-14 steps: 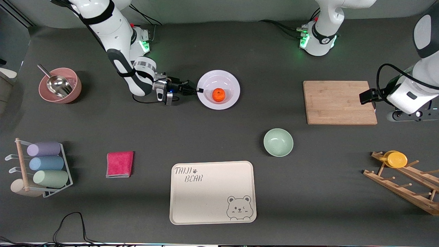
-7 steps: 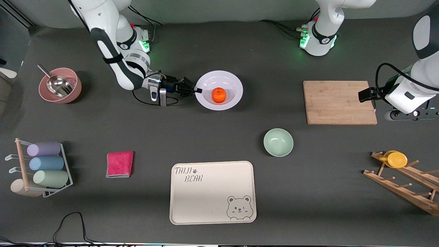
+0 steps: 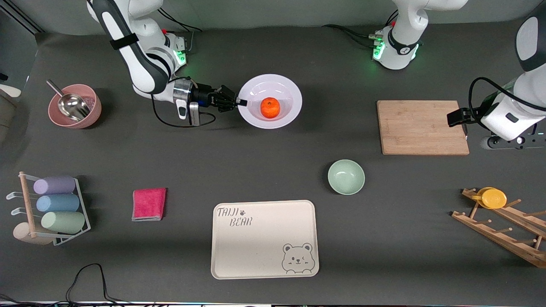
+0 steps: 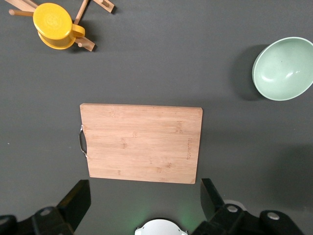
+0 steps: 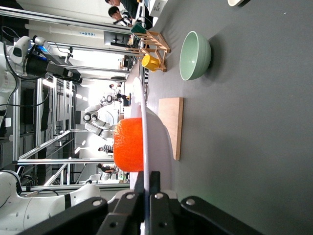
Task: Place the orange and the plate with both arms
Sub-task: 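Lift the plate with the right gripper and carry it over the bear tray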
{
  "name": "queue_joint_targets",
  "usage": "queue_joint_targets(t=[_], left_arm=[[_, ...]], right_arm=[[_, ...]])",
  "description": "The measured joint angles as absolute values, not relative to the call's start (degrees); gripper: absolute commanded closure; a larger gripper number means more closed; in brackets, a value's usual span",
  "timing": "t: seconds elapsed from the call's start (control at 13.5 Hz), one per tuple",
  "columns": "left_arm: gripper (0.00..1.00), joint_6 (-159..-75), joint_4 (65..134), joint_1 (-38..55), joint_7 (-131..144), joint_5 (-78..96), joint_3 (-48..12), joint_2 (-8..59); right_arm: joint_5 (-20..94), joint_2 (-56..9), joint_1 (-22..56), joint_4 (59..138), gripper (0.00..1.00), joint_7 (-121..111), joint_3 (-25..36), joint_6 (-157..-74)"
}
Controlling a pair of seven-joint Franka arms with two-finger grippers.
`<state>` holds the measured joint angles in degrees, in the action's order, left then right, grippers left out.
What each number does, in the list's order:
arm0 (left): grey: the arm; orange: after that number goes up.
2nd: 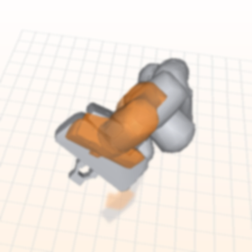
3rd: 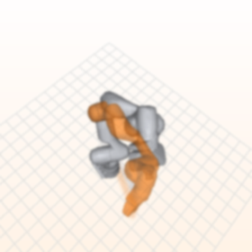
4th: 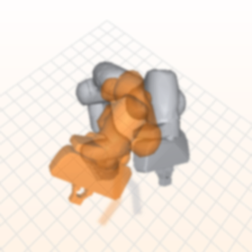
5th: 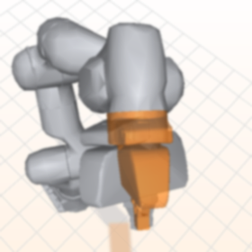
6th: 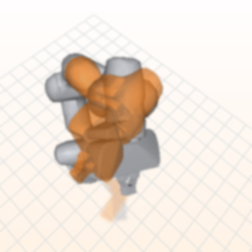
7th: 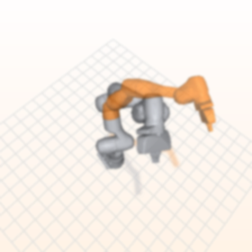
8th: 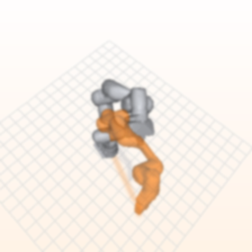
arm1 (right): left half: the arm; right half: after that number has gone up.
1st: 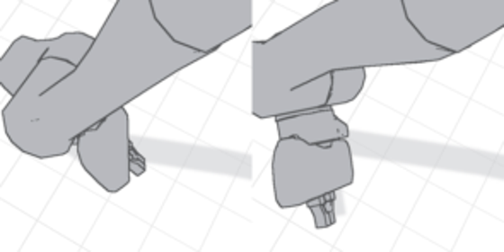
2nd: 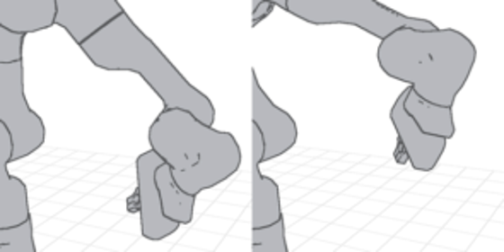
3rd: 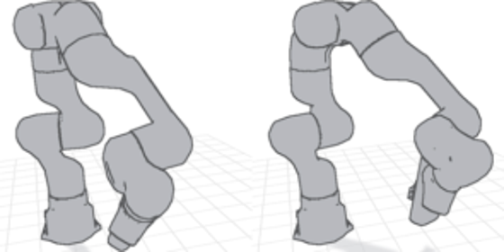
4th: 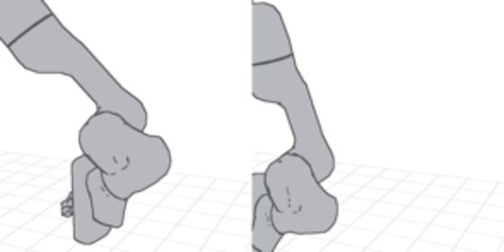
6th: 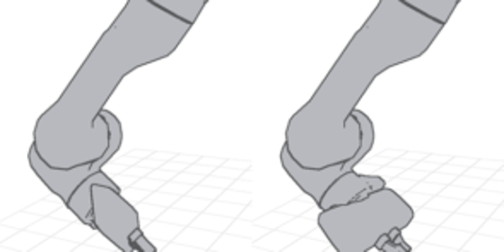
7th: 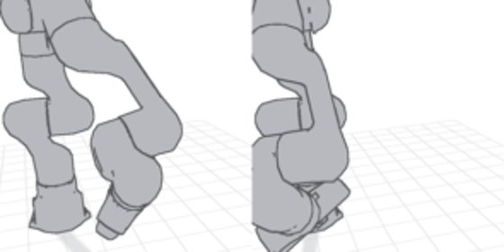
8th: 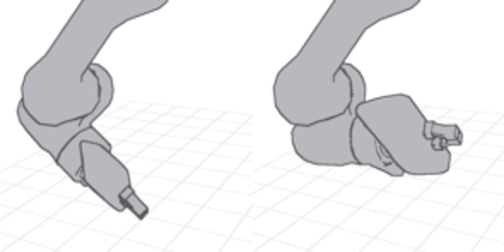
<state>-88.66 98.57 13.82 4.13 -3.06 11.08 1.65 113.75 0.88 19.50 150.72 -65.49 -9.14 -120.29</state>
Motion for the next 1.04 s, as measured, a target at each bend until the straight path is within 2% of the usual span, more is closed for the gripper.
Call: queue_joint_targets(t=[0.15, 0.3, 0.74, 1.04], left_arm=[[0.0, -88.66, 98.52, 13.73, 4.13, -3.06, 11.18, 1.75], [0.0, -88.66, 98.49, 13.62, 4.13, -3.06, 11.2, 1.94], [0.0, -88.66, 98.42, 13.58, 4.14, -3.06, 11.2, 2.31], [0.0, -88.66, 98.41, 13.58, 4.14, -3.06, 11.18, 2.46]], right_arm=[[107.34, -1.53, 16.02, 145.27, 1.0, -59.53, -8.76, -120.3], [102.16, -6.62, 13.72, 136.63, 1.0, -54.23, -7.3, -120.3], [99.67, -28.59, 13.12, 109.59, 1.0, -51.03, -4.21, -120.3], [89.67, -41.06, 13.04, 88.11, 1.0, -38.81, -2.37, -120.3]])
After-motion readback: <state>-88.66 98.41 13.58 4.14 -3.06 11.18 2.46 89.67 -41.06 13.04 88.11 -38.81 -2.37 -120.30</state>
